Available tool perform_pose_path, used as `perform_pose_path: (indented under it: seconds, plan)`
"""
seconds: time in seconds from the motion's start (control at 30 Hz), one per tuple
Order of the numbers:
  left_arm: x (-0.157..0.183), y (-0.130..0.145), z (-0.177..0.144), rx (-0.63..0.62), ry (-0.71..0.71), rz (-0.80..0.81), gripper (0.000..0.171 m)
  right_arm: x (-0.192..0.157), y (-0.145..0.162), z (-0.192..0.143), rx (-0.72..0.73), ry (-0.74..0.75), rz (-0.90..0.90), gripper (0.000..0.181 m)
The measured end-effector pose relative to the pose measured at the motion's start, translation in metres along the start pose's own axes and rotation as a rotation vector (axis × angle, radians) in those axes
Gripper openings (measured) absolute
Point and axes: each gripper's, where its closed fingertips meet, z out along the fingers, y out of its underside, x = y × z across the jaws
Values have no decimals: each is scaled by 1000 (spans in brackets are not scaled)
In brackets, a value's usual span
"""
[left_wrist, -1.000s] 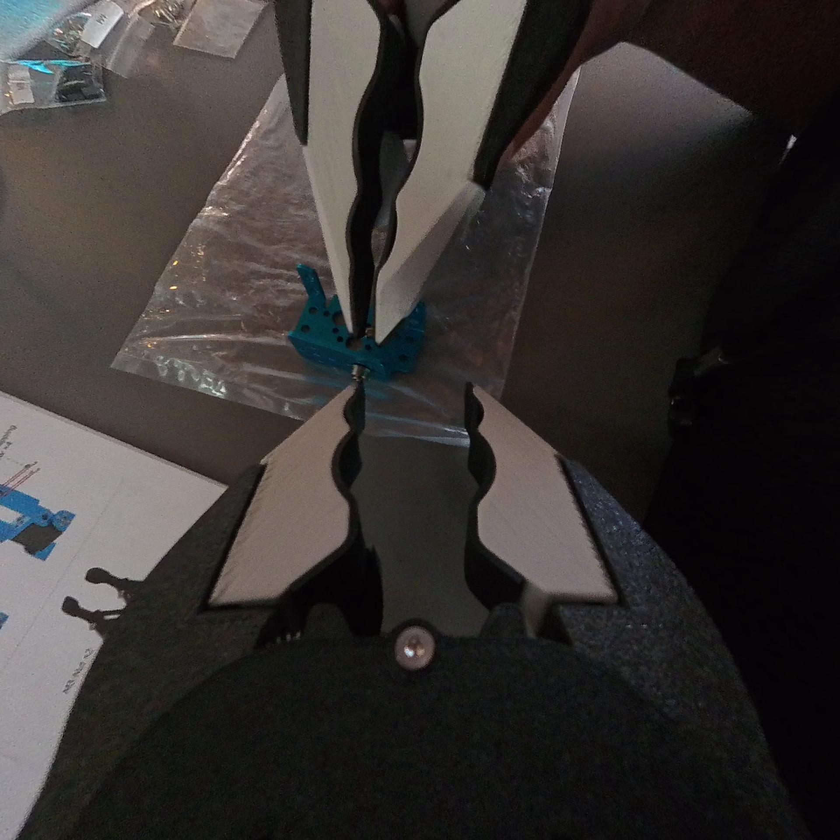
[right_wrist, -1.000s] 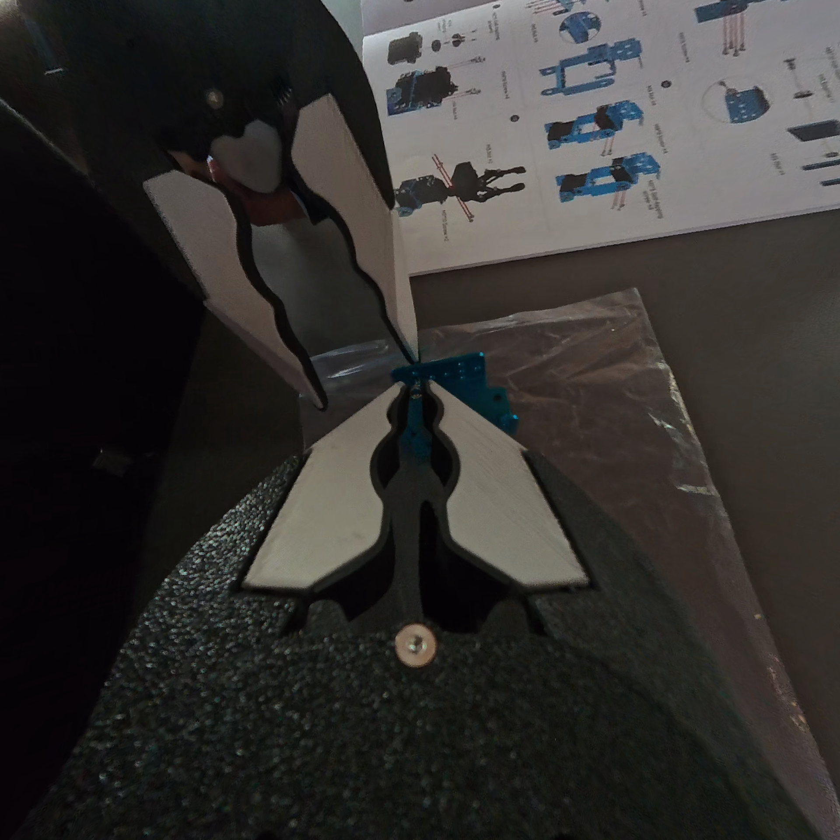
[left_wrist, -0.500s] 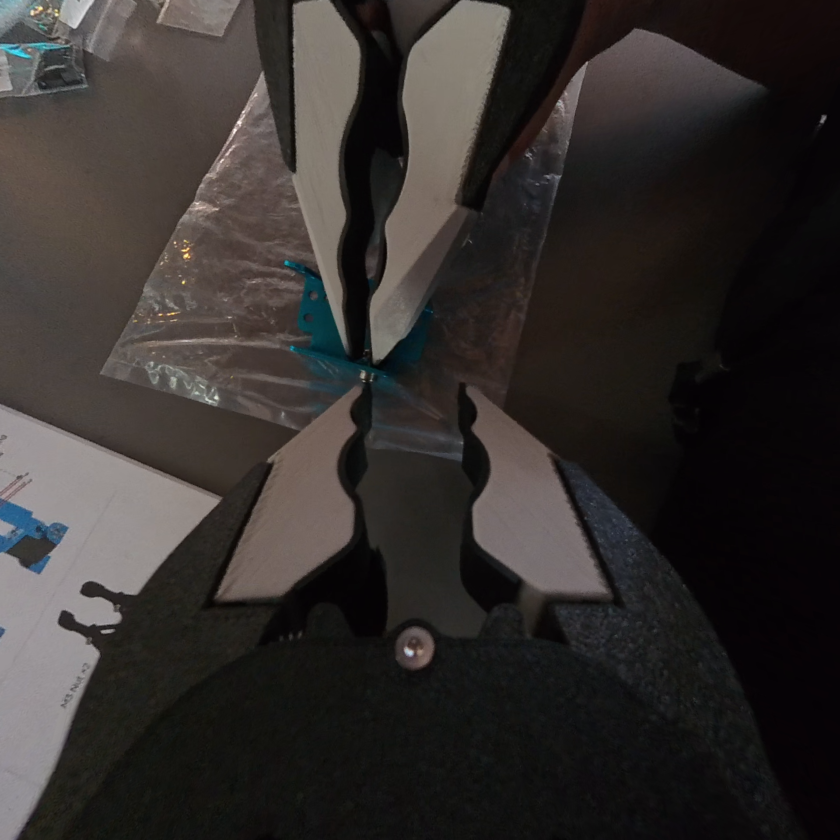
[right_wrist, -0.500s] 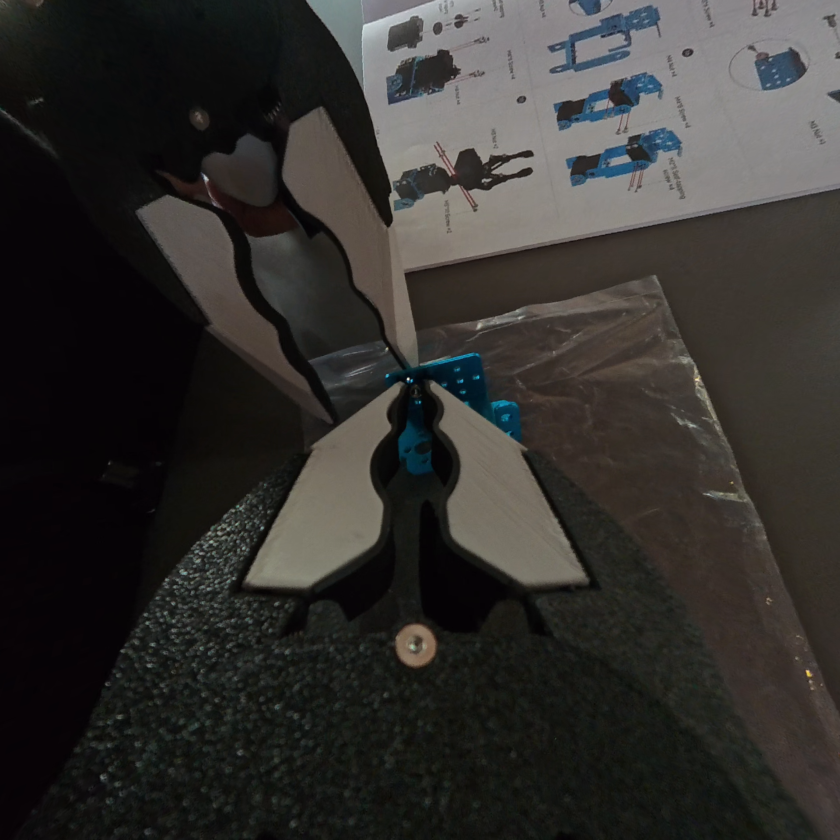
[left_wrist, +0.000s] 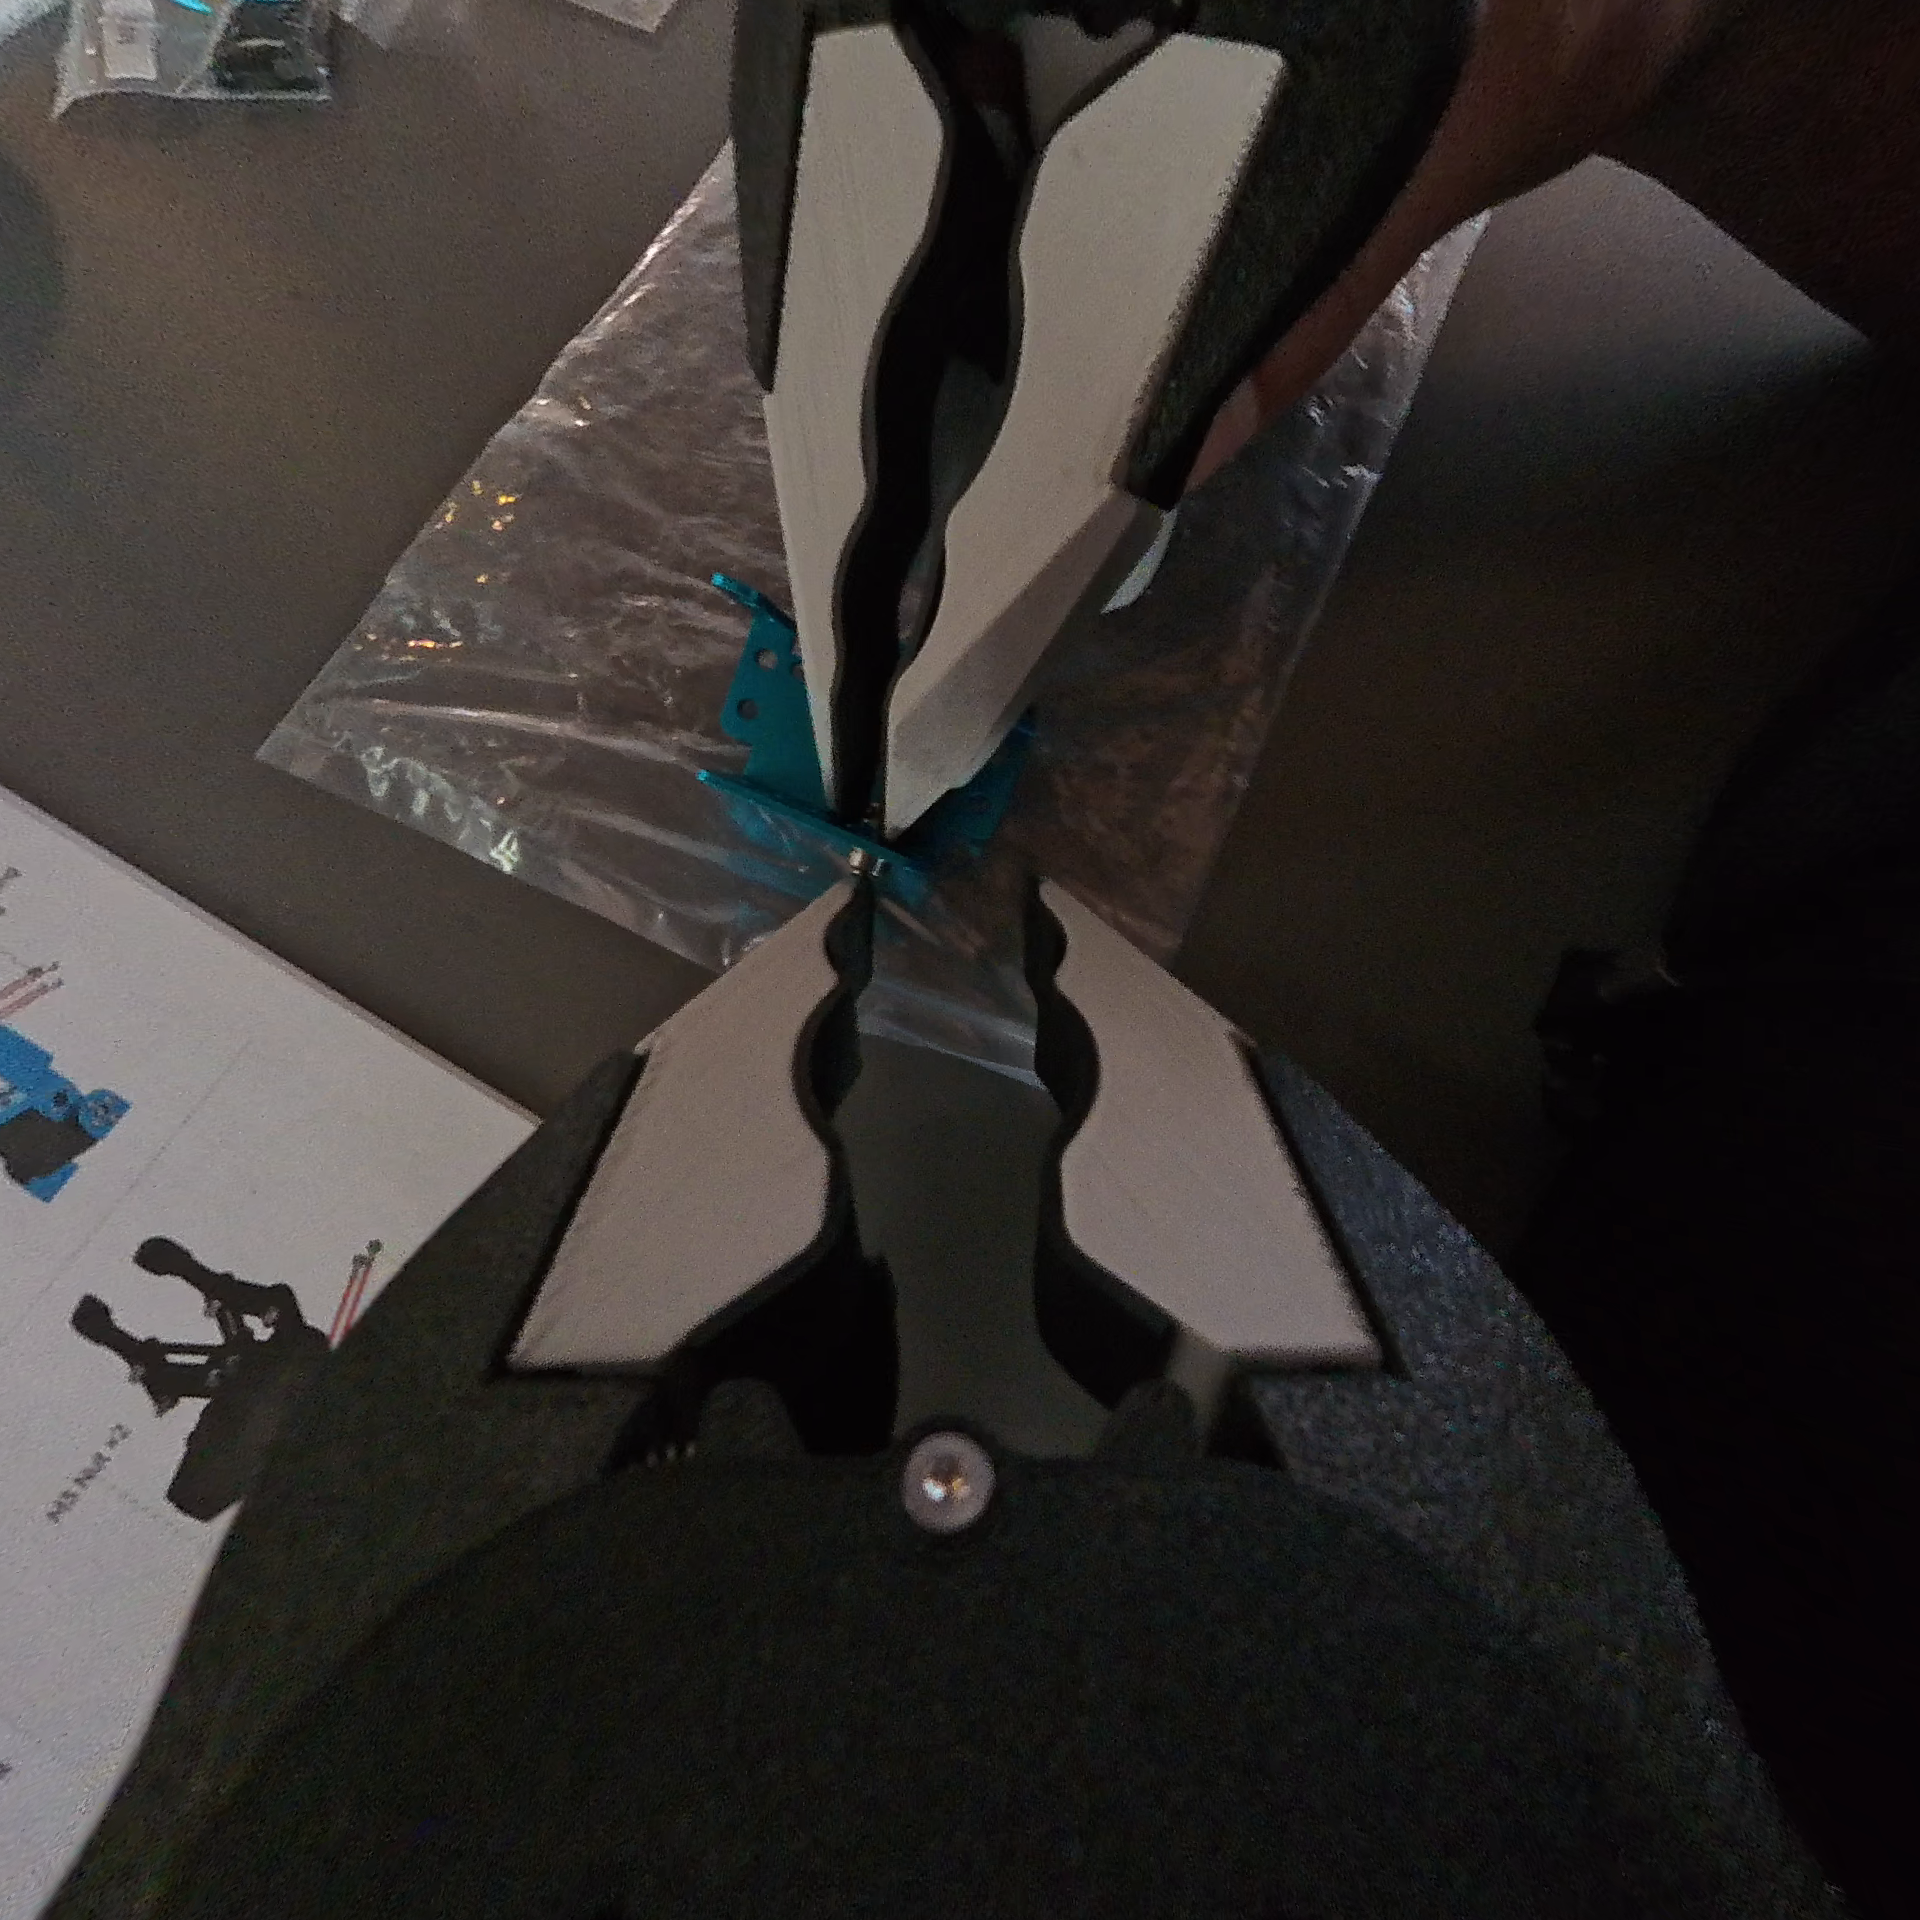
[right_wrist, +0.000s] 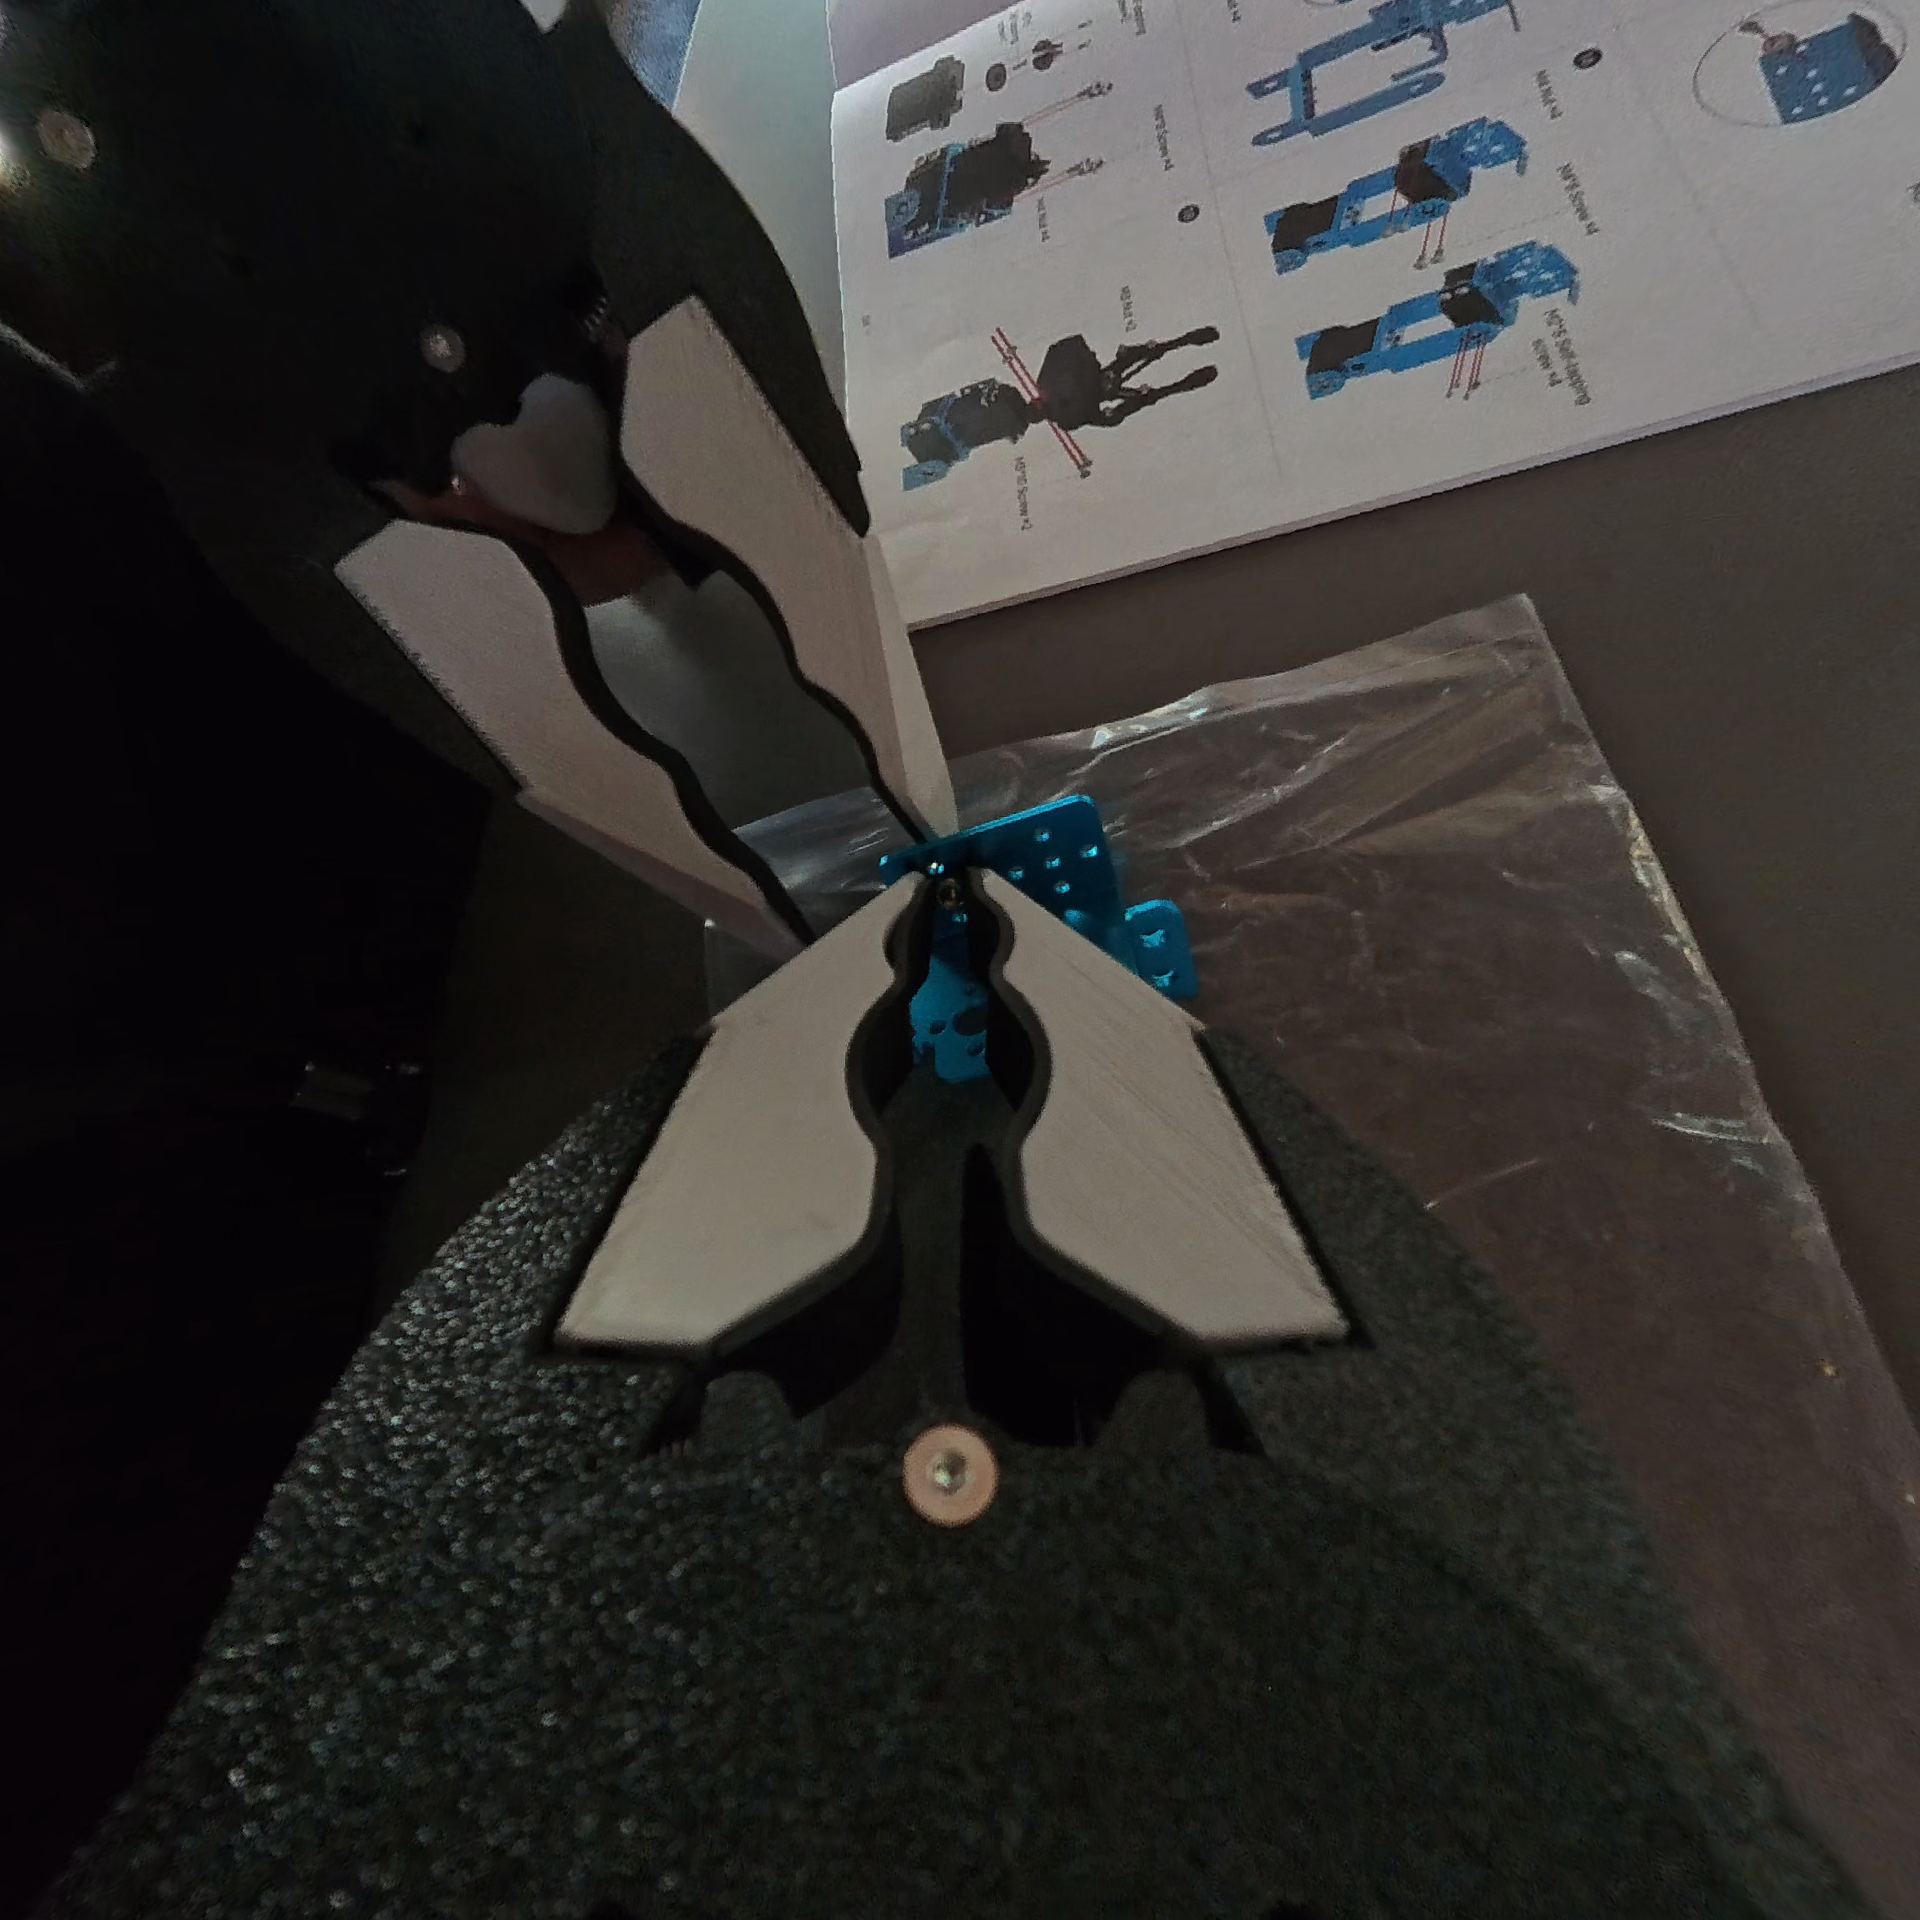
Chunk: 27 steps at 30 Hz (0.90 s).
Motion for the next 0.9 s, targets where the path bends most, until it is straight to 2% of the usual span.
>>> perform_pose_path:
  seconds: [0.13, 0.4, 0.47, 0.73, 0.9]
  plan:
    - [-2, -2, 0, 15, -10, -97, 27, 1, 0, 0, 12, -27, 44, 5]
    - [-6, -9, -2, 100, 87, -423, 25, 1, 0, 0, 27, -68, 104, 5]
    - [-11, -7, -2, 97, 62, -435, 15, 0, 0, 1, 28, -70, 104, 5]
    - [-11, -7, -1, 89, 36, -413, 15, 0, 1, 1, 26, -102, 169, 5]
    - [-11, -7, -1, 99, 56, -467, 14, 0, 1, 1, 27, -111, 204, 5]
